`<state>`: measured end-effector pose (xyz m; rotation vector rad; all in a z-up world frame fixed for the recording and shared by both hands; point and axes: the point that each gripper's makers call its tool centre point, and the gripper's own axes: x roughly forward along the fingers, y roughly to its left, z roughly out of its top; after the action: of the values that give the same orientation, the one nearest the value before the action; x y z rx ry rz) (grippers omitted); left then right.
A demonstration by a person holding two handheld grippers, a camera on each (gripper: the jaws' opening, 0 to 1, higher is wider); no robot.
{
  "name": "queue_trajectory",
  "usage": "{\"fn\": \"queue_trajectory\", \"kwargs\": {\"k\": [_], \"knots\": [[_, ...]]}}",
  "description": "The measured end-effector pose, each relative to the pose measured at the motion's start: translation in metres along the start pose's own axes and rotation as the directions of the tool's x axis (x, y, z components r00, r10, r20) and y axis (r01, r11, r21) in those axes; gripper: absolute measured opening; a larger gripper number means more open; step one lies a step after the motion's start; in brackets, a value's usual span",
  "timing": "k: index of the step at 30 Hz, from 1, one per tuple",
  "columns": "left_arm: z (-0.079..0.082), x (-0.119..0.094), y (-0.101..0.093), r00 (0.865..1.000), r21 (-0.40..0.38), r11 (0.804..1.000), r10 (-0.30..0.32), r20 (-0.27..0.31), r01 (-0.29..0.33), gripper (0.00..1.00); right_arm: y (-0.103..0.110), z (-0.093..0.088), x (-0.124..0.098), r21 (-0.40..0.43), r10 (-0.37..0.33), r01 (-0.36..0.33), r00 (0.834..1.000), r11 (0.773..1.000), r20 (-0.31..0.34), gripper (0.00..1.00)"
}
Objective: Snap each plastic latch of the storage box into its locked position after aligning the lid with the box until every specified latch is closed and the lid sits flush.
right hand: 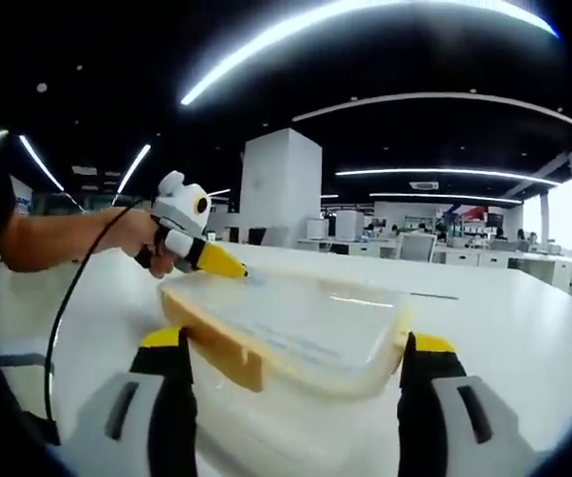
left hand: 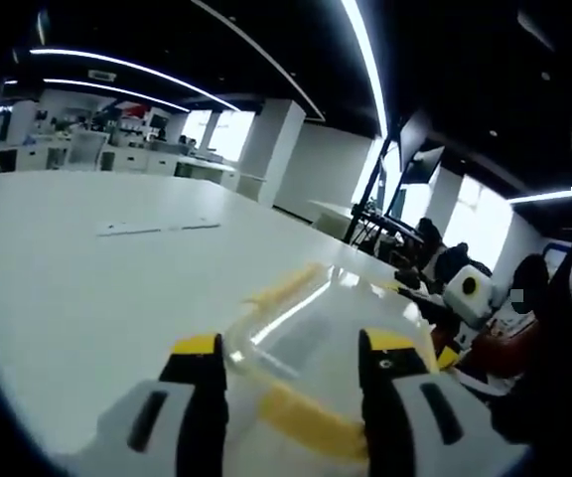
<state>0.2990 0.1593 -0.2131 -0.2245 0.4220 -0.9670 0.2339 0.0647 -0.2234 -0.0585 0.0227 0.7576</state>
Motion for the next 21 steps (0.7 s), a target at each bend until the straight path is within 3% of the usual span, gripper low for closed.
{"fn": "queue_trajectory", "kwargs": {"k": [10,11,12,15,21], "knots": [[-0.001,0.000,0.000,1.000,-0.010,1.000,0.007,-0.002,-0.007,0.50,-0.003,0.000,0.001,-0.008,-0.004,0.005,1.000,1.000,0.029,0.80],[-0.002,0.000,-0.001,1.000,-0.008,1.000,0.004,-0.010,-0.004,0.50,-0.006,-0.001,0.001,-0.029,-0.021,0.022,1.000,0.999,0.022,0.78],[0.000,0.002,-0.001,1.000,-0.005,1.000,0.006,-0.004,-0.006,0.50,-0.009,-0.013,0.000,-0.125,-0.031,0.027,0.999,0.992,-0.034,0.77],[-0.001,0.003,-0.002,1.000,-0.015,1.000,0.006,0.007,-0.006,0.50,-0.011,-0.010,-0.001,-0.055,-0.023,0.022,1.000,0.998,-0.006,0.80],[-0.001,0.003,-0.003,1.000,-0.022,1.000,-0.002,0.029,0.003,0.50,-0.012,-0.012,0.000,-0.053,-0.014,0.013,1.000,0.998,-0.006,0.82]]}}
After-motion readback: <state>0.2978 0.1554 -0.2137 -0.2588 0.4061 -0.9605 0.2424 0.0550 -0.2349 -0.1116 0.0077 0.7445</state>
